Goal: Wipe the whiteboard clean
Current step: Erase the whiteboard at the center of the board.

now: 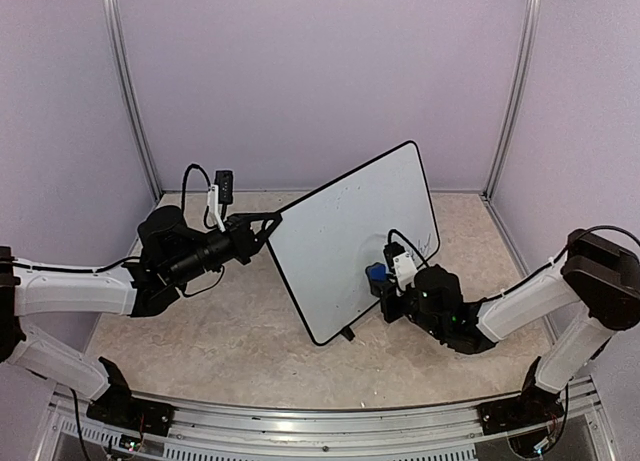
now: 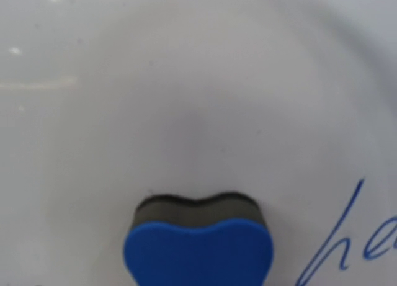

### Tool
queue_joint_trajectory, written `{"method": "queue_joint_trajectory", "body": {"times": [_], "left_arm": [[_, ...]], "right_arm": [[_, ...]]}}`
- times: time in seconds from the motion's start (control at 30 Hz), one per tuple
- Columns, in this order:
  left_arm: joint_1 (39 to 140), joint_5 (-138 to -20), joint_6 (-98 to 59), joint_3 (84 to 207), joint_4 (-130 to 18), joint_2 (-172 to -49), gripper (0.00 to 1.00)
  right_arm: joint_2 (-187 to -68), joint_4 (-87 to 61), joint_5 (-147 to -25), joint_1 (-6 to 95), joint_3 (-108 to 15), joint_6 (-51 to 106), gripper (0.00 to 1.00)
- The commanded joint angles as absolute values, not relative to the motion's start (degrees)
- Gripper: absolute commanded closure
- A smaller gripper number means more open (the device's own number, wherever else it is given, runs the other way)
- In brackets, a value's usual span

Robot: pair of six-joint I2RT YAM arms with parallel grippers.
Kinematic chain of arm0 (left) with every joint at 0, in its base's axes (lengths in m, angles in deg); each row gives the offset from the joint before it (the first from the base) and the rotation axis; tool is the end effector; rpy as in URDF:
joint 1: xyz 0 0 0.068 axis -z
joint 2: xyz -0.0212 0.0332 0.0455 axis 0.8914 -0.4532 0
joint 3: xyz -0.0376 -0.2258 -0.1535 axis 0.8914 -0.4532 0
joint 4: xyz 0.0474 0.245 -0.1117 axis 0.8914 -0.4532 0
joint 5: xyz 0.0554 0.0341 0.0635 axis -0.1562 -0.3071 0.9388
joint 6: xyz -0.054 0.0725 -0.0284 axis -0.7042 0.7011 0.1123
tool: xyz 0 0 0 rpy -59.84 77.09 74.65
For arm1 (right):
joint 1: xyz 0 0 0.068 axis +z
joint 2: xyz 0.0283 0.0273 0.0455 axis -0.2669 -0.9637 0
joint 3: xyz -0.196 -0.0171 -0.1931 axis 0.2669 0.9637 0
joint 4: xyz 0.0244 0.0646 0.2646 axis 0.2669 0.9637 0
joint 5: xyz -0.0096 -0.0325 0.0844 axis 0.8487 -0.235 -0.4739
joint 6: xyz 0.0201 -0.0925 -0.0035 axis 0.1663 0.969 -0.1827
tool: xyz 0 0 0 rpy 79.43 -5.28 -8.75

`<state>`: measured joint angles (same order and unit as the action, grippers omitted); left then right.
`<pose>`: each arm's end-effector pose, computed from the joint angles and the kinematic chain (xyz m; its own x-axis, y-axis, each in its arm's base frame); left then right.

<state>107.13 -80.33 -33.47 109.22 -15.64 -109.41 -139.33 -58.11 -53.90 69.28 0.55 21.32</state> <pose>0.2384 -0.2502 0.2699 -0.2973 -0.3045 -0.9049 0.7477 0.5153 -0.4190 0.2307 0.2558 0.1215 -0.3111 -0.0808 -0.9470 -0.4518 0.8892 0.0726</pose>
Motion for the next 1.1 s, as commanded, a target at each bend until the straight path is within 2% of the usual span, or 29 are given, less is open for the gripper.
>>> {"method": "queue_joint_trajectory", "body": {"times": [0.0,0.07,0.4,0.73,1.07], "left_arm": [[109.4,-89.5,-32.0,107.2,-22.9,-111.5,1.0],[109.3,-89.5,-32.0,107.1,-22.9,-111.4,1.0],[109.3,-89.7,-32.4,107.0,-22.5,-111.6,1.0],[109.3,-89.5,-32.4,107.0,-22.5,-111.5,1.0],[109.2,-89.5,-32.2,106.9,-22.8,-111.3,1.0]], "right_arm": [[-130.7,-71.0,-62.9,68.5,8.1,24.5,0.75],[-126.6,-72.5,-63.9,68.3,10.0,24.1,0.75],[-119.4,-58.8,-50.0,67.9,8.3,24.0,0.76],[-130.3,-56.0,-50.9,69.1,5.9,15.1,0.77],[-139.5,-46.0,-42.6,67.4,-1.7,10.6,0.77]]}}
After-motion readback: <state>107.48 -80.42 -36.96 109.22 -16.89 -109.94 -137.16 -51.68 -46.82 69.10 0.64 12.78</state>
